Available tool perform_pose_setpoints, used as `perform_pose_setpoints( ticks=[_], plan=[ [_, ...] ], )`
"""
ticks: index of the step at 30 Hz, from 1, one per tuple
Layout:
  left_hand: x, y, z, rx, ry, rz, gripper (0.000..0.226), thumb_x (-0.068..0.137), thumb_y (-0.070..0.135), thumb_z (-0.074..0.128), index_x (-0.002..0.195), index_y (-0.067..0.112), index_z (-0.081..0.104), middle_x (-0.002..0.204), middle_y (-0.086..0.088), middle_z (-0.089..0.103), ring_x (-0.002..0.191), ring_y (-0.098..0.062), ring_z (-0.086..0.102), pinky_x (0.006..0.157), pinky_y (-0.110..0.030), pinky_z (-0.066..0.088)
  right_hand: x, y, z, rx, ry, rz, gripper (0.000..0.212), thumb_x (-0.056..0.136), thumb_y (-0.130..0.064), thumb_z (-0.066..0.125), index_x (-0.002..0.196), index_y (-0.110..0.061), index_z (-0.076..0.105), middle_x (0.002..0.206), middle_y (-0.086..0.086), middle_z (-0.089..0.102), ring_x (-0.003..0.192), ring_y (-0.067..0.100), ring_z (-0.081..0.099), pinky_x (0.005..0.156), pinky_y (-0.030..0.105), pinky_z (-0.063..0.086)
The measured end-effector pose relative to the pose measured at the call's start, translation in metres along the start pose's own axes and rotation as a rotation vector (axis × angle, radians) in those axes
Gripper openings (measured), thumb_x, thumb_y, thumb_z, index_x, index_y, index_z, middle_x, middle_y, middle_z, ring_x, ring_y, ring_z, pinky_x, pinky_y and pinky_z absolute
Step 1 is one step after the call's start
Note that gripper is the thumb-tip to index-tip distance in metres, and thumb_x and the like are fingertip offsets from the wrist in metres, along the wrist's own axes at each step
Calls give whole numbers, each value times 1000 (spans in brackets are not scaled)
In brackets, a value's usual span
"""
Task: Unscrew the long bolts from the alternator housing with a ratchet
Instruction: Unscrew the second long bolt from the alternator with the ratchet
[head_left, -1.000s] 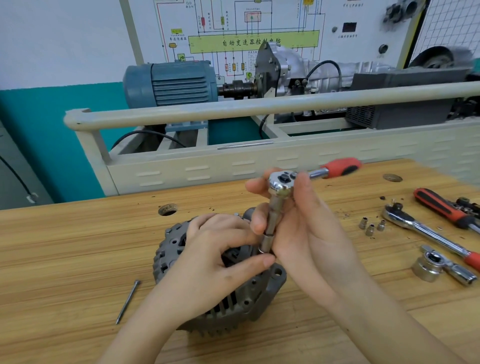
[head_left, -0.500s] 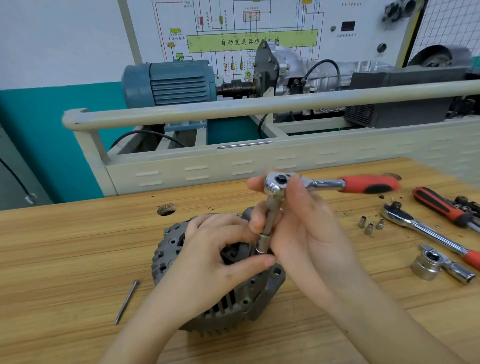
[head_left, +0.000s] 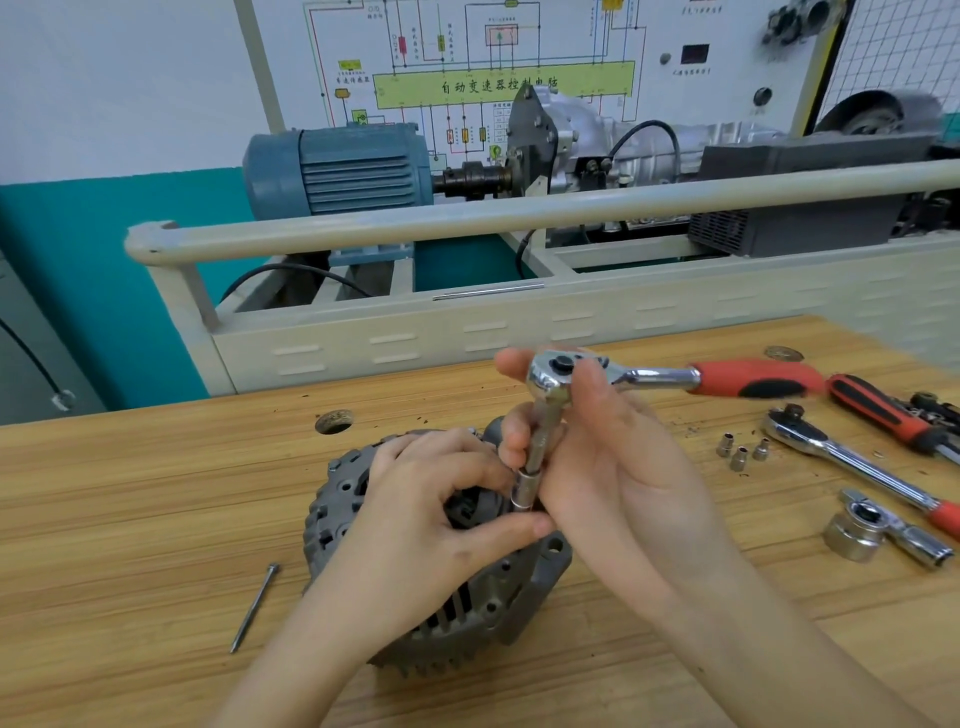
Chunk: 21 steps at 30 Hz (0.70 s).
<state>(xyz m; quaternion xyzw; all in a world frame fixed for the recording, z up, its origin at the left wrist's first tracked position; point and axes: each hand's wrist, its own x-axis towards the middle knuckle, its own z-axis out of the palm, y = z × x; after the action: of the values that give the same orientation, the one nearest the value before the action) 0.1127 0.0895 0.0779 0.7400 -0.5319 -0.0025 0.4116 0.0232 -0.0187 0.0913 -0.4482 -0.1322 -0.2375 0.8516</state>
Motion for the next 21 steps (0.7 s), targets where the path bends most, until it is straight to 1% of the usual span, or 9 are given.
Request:
perform_pose_setpoints(
  ticks=[3, 6, 8, 10, 12, 15, 16, 18, 21],
  plan=[
    [0, -1, -1, -10, -33, 15, 49, 66, 63, 53, 88, 24, 73, 100, 17, 64, 107, -4, 51, 100, -46, 32, 2, 1, 0, 15, -26, 9, 31, 70, -45, 69, 87, -19, 70, 96, 0, 68, 68, 10, 59, 66, 22, 49],
    [-1, 0, -2, 6, -30, 15, 47, 66, 63, 52, 86, 26, 74, 98, 21, 63, 106, 0, 50, 100, -44, 31, 3, 1, 0, 5, -58, 22, 31, 75, -47, 64, 90, -20, 69, 97, 0, 68, 70, 10, 59, 68, 23, 48],
    [-1, 1, -2, -4, -16, 6, 44, 64, 63, 52, 80, 28, 73, 98, 24, 60, 102, 1, 49, 99, -44, 31, 3, 2, 0, 12, -50, 29, 33, 70, -46, 70, 89, -18, 69, 95, 1, 68, 71, 11, 59, 68, 23, 48],
    [-2, 1, -1, -10, -6, 4, 41, 63, 63, 53, 76, 28, 71, 97, 23, 59, 99, 1, 49, 98, -44, 31, 1, 3, 0, 31, -33, 24, 37, 63, -41, 78, 86, -14, 69, 86, 3, 67, 69, 12, 60, 65, 23, 49],
    [-2, 1, 1, 0, 4, 8, 45, 61, 63, 54, 75, 23, 69, 89, 17, 62, 96, -1, 51, 98, -43, 31, -1, 3, 0, 38, -28, 7, 39, 59, -36, 82, 84, -10, 67, 75, 3, 65, 67, 12, 61, 63, 21, 50],
    [-2, 1, 2, 38, 0, 3, 52, 60, 65, 52, 77, 18, 68, 87, 9, 64, 97, -1, 50, 99, -38, 27, -2, 2, 1, 7, -24, -5, 40, 59, -37, 82, 84, -10, 65, 71, 3, 62, 67, 12, 60, 64, 21, 49],
    [-2, 1, 1, 36, -5, 5, 52, 61, 64, 52, 77, 18, 68, 87, 9, 64, 98, -1, 50, 100, -38, 26, -1, 2, 1, 7, -26, 0, 39, 61, -39, 81, 84, -11, 66, 73, 3, 63, 67, 12, 60, 64, 22, 49],
    [-1, 1, -1, 15, -24, 16, 47, 64, 63, 53, 80, 21, 70, 91, 13, 64, 99, -3, 51, 99, -42, 30, 1, 2, -1, 12, -48, 8, 34, 66, -43, 75, 85, -15, 69, 84, 1, 66, 69, 12, 60, 65, 23, 48],
    [-1, 2, -4, -6, -57, 37, 43, 68, 60, 52, 85, 26, 72, 96, 20, 61, 103, -2, 49, 99, -45, 30, 4, 0, -2, 20, -99, 36, 33, 75, -46, 65, 92, -18, 69, 95, -1, 67, 75, 11, 60, 69, 22, 48]
  ],
)
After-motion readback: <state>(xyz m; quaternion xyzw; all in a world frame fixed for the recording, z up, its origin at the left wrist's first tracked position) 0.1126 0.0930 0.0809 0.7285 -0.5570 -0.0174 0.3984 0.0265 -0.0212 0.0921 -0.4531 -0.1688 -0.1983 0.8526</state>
